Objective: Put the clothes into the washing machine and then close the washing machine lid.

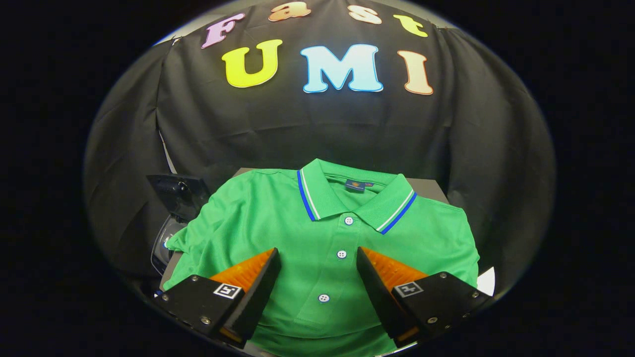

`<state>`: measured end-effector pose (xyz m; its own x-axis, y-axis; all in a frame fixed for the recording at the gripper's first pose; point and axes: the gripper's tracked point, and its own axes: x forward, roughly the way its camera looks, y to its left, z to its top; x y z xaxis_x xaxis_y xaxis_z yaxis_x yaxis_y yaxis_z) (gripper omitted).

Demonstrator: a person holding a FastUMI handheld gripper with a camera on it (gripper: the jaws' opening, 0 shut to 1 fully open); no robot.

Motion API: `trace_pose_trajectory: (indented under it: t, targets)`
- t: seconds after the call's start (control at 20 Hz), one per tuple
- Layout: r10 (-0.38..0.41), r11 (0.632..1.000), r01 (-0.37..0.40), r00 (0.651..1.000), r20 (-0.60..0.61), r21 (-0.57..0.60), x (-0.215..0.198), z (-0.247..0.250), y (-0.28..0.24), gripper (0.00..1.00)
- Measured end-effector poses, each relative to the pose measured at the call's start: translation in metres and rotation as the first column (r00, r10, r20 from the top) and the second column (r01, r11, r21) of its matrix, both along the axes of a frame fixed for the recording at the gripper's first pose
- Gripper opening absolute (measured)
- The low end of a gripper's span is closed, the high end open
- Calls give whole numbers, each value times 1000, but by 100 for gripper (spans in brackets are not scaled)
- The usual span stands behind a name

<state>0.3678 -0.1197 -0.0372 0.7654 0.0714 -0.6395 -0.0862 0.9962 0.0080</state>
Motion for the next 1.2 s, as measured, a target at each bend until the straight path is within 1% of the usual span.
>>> trace_pose_trajectory:
  t: [0.1,0.15,0.2,0.25,0.3,0.35,0.4,0.45,0.6,0.65,0.8,0.95,1.1,1.2]
  targets:
    - [3,1000,-3,1000,15,-1,0,0,2,87]
    - [6,1000,-6,1000,24,3,0,0,4,72]
    - [9,1000,-9,999,31,11,0,0,5,64]
    - [16,1000,-17,999,35,17,0,-1,7,48]
    - [26,999,-27,999,36,26,1,-1,9,43]
    - [34,999,-36,999,35,36,1,-2,11,31]
    - [42,998,-44,999,34,49,1,-2,13,27]
    - [47,997,-49,998,34,61,1,-2,13,17]
    - [65,995,-68,997,44,71,1,1,14,7]
    - [66,996,-70,997,50,64,0,0,14,1]
    - [94,995,-95,992,82,5,-1,5,18,0]
    - [90,996,-93,986,137,15,-4,11,19,0]
    - [83,996,-90,964,252,20,-6,38,21,0]
    - [80,994,-99,945,318,46,-8,51,24,0]
